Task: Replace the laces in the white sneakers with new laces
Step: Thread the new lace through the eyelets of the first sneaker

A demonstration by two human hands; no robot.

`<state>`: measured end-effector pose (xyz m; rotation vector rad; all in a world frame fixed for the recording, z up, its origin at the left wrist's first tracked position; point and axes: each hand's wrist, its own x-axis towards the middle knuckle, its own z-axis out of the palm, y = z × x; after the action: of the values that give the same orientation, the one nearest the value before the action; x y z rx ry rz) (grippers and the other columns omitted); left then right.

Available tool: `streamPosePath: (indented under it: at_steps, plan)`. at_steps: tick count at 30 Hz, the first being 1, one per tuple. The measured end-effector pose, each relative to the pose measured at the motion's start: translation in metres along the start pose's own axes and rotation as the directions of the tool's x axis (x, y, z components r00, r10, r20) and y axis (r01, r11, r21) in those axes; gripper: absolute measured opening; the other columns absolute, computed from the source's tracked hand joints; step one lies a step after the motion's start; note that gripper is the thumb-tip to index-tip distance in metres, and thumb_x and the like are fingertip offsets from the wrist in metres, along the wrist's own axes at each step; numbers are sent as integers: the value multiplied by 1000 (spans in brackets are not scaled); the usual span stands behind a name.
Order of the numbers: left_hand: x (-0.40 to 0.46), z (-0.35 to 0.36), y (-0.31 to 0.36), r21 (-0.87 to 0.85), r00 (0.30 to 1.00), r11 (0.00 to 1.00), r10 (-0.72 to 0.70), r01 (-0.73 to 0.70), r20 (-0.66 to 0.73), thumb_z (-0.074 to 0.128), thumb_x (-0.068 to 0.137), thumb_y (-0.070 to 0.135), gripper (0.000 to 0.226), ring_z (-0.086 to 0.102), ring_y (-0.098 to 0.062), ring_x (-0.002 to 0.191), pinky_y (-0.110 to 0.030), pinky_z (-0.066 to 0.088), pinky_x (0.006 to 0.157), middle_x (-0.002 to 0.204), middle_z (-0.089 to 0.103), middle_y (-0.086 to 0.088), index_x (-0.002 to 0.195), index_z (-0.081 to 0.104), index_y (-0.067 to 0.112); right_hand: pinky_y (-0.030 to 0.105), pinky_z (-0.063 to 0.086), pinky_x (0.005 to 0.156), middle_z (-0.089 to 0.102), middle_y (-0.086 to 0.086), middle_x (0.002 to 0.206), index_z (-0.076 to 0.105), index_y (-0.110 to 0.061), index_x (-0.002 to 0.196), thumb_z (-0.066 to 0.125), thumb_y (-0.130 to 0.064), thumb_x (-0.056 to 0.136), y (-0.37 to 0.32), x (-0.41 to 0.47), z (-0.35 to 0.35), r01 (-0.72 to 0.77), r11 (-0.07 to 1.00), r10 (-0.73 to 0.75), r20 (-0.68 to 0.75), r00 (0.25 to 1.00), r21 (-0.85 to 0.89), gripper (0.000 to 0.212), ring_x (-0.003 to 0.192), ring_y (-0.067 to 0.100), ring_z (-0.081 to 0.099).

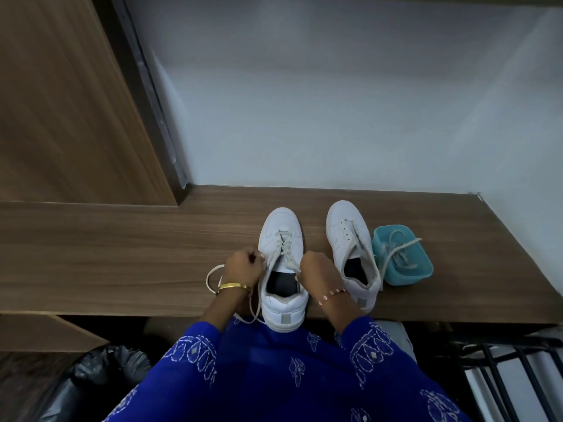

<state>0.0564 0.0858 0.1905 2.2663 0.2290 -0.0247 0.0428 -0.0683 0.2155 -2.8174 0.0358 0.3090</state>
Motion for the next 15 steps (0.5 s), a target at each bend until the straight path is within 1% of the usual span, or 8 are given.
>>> streamPosePath:
  at_steps: [4, 6, 7, 9, 10, 12, 13, 15]
  plan:
    - [11, -14, -1, -333, 993, 937, -117, 107, -9, 55, 90, 16, 42, 47, -18, 51, -31, 41, 64, 46, 53, -2, 49, 52, 10, 25, 37, 64, 66, 17, 99, 63, 2, 96, 56, -12, 90, -2, -1, -2, -7, 1000, 7, 8, 1000, 8, 17, 93, 30, 63]
    - [12, -25, 4, -444, 993, 891, -115, 99, -9, 56, 90, 16, 44, 48, -16, 44, -29, 43, 60, 38, 51, 2, 47, 49, 9, 25, 35, 64, 62, 17, 90, 57, -2, 75, 57, -16, 90, 0, -1, -2, -13, 1000, 13, 23, 1000, 8, 20, 86, 28, 62]
    - [13, -32, 9, -526, 990, 842, -139, 117, -1, 56, 91, 16, 43, 48, -13, 39, -27, 45, 55, 36, 49, 3, 49, 48, 8, 25, 34, 63, 59, 16, 85, 46, -8, 63, 57, -17, 90, 0, 0, -2, -18, 1000, 18, 31, 999, 10, 31, 83, 27, 60]
    - [17, -46, 20, -708, 975, 677, -210, 201, 76, 51, 94, 16, 38, 46, -10, 33, -22, 46, 44, 36, 47, 4, 57, 48, 8, 25, 35, 62, 58, 13, 80, 30, -15, 56, 60, -19, 88, 1, -1, -4, -23, 1000, 22, 56, 998, 18, 45, 80, 25, 58]
    - [18, -54, 25, -765, 965, 594, -218, 250, 145, 47, 96, 18, 35, 47, -10, 33, -20, 46, 42, 37, 47, 5, 63, 49, 9, 25, 35, 60, 58, 10, 76, 30, -15, 56, 62, -20, 87, 1, -2, -6, -25, 999, 23, 70, 997, 27, 45, 79, 25, 58]
    - [18, -66, 32, -808, 934, 469, -183, 356, 306, 40, 99, 21, 31, 51, -9, 36, -19, 50, 45, 41, 50, 7, 72, 52, 13, 25, 34, 56, 57, 7, 71, 46, -8, 63, 63, -23, 86, -2, -5, -12, -10, 1000, 8, 70, 997, 27, 32, 79, 26, 59]
    - [17, -70, 35, -823, 917, 403, -157, 399, 368, 36, 99, 21, 31, 53, -8, 38, -19, 52, 47, 43, 52, 7, 74, 53, 15, 25, 35, 57, 61, 9, 77, 55, -4, 74, 62, -25, 87, -5, -6, -15, 8, 1000, -9, 39, 999, 21, 25, 82, 27, 61]
    - [15, -74, 43, -856, 891, 246, -128, 455, 436, 33, 99, 18, 31, 56, -7, 40, -20, 54, 49, 45, 55, 7, 75, 53, 15, 27, 40, 63, 67, 11, 91, 63, -4, 90, 58, -30, 89, -13, -10, -18, 61, 997, -58, -57, 997, 48, 27, 90, 27, 63]
